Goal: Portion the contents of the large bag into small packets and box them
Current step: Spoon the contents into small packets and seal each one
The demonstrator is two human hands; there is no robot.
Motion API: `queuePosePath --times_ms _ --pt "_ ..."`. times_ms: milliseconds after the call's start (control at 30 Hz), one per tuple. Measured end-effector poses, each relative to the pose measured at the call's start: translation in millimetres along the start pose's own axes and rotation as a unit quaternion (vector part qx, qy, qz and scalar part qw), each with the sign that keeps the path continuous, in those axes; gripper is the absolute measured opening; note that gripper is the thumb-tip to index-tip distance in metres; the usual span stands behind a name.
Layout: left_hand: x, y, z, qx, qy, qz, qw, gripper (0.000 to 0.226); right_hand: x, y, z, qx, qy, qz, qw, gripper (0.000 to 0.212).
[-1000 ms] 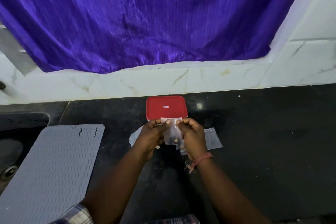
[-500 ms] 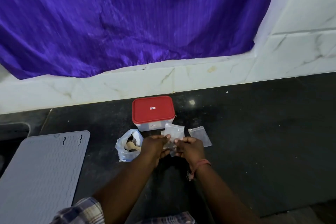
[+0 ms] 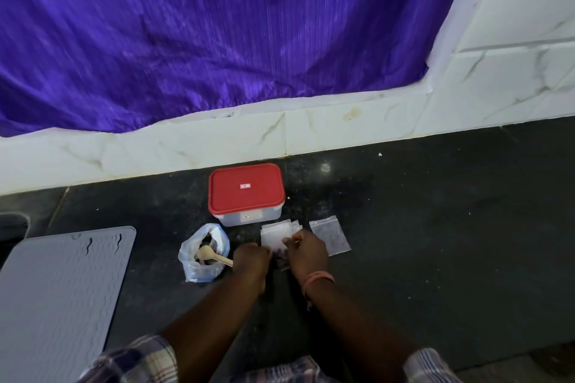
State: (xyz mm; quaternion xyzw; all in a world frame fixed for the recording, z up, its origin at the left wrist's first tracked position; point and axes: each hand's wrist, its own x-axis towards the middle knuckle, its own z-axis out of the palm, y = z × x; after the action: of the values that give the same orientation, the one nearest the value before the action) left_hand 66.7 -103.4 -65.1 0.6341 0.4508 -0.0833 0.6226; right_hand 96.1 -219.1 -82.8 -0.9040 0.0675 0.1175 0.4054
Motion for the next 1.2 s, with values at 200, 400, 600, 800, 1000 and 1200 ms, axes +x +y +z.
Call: queuePosePath --times_ms 200,400,600,800,1000,1200 --pt "5.9 -0.8 6.0 0.059 0.025 0.023 0.998 0.026 17.8 46.6 -24.9 -0.25 0.103 -0.026 0.962 0.032" --pt "31.0 -17.7 12.1 0.051 0.013 0.033 0.998 0.023 18.3 61.0 -22.9 -0.276 0.103 -0.098 0.951 0.005" --pt "-45.0 30.9 5.1 -0.073 -0.08 0.056 0.993 0.015 6.1 46.4 -20.4 -0.011 0.152 -0.188 0.97 0.008" --pt "-39.6 43.1 -28.4 -0.031 -0.069 0.098 0.992 0.013 -24.1 23.1 0.2 0.057 0.087 -0.29 0.951 0.03" --pt "-38.9 36.3 -65.2 -0.023 -0.05 0.095 0.994 0.005 -47.9 -13.2 3.9 -0.007 0.132 -0.292 0.947 0.027" --pt "-42.2 36.1 -85.9 -0.12 -0.109 0.059 0.985 0.035 -68.8 -65.7 18.7 0.147 0.084 -0.235 0.957 0.009"
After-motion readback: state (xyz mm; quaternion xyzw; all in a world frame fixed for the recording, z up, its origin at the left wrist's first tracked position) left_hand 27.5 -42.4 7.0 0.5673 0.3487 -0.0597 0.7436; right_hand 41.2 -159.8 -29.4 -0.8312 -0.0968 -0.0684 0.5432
